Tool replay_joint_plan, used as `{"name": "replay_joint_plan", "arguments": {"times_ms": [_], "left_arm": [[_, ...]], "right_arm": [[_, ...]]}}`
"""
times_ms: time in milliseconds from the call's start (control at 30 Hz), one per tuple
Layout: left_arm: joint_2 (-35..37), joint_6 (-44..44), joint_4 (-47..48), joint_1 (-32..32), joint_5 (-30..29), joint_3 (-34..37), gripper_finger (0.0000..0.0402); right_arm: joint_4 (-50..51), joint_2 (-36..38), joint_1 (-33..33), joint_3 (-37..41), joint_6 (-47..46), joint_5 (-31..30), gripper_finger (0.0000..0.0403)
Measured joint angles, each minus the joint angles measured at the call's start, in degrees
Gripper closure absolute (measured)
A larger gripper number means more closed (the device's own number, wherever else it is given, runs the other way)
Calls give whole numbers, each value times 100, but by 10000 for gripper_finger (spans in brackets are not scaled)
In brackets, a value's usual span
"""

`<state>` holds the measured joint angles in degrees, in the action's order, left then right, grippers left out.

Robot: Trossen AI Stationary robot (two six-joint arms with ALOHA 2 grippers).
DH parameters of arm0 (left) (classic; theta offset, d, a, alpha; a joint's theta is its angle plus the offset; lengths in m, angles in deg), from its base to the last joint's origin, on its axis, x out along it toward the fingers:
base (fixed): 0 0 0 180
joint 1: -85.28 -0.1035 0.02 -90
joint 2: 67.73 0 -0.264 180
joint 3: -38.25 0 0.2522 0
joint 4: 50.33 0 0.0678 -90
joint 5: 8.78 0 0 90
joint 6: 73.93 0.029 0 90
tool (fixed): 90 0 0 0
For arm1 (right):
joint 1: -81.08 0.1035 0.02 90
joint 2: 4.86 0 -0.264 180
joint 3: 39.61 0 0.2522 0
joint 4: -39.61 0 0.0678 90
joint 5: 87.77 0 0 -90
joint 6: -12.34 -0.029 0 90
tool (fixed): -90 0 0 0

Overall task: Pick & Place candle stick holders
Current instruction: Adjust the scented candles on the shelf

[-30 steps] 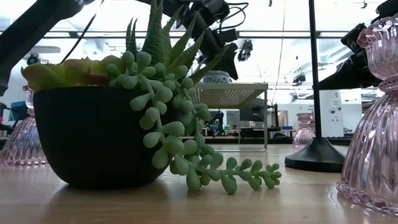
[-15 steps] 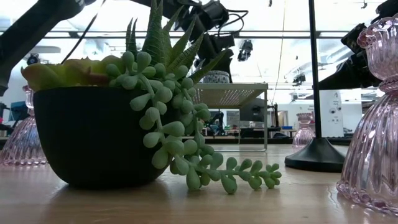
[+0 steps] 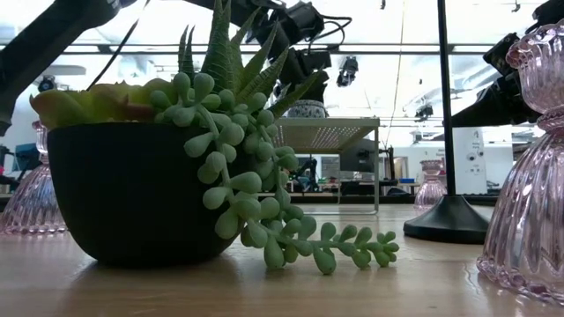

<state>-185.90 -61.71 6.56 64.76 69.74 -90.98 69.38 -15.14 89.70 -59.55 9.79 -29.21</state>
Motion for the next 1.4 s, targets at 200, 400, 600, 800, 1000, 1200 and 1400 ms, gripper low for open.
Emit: {"name": "replay_joint_plan", "arguments": {"times_ms": [200,400,600,800,1000,1200,1400], "left_arm": [[18,274,-5,95,-43,-423,50],[57,97,579,357,366,-893,50],[46,60,699,723,435,-675,50],[46,10,682,789,404,-481,50],[40,-166,695,806,529,-209,50],[37,-227,741,831,562,-150,50],[37,-244,776,831,560,-150,50]], "right_arm": [[-1,1,-1,0,-2,0,394],[-1,2,-2,0,-1,0,394],[0,2,-2,0,-2,0,394],[0,2,-2,0,-1,0,394],[0,2,-2,0,0,0,394],[0,2,-1,0,0,0,394],[0,2,-1,0,0,0,394]]}}
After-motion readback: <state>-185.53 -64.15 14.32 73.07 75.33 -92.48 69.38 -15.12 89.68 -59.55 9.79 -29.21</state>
